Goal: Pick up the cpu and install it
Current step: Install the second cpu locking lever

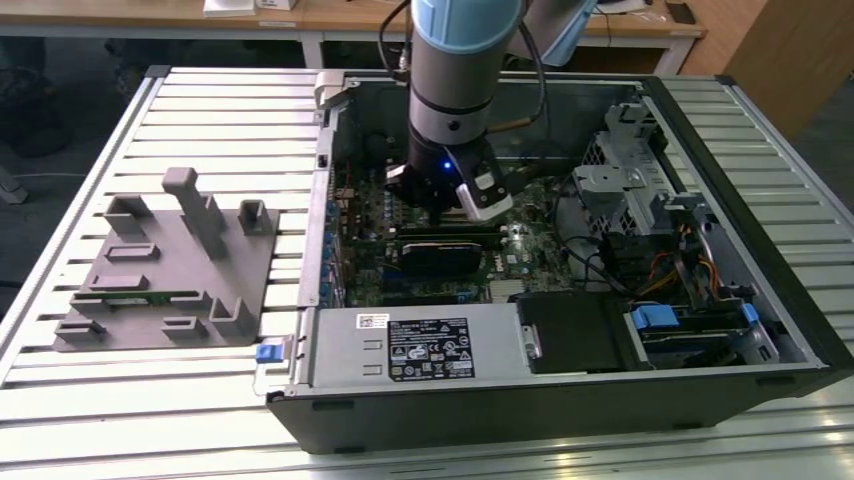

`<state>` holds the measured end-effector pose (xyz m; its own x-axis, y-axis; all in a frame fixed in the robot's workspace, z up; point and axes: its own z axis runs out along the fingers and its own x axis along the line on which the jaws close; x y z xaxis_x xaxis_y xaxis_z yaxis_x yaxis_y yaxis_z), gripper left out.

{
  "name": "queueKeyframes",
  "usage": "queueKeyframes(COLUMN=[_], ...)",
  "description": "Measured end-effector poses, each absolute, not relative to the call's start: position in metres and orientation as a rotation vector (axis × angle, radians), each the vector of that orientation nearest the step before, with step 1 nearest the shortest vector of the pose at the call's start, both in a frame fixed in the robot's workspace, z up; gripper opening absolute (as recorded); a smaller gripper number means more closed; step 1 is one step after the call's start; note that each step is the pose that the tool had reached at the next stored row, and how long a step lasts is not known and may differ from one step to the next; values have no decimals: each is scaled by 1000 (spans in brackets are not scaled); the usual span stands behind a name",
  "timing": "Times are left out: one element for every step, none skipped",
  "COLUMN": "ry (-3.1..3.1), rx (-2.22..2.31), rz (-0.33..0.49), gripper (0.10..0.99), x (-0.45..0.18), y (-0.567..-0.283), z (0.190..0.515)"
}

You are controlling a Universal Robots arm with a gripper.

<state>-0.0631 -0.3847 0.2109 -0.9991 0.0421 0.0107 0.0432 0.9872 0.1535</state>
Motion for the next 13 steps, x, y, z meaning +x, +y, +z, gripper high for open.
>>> queueKeyframes(ry=[-3124,-3124,-3124,-3123,-3123,-3122,-3122,-3122,-3121,-3121,-3121,-3120,-3120], rx=[-67,-67,-67,-67,-67,-67,-67,-67,-67,-67,-67,-67,-67], rz=[-243,-245,-247,-251,-255,-258,-263,-267,-271,-274,-277,-280,-284], gripper=[106,106,106,106,106,106,106,106,106,106,106,106,106], x=[-64,-65,-65,-66,-66,-67,-68,-68,-68,-68,-69,-69,-69], y=[-385,-385,-385,-385,-385,-385,-385,-385,-385,-385,-385,-385,-385], z=[211,210,209,208,207,206,206,205,204,204,203,202,201])
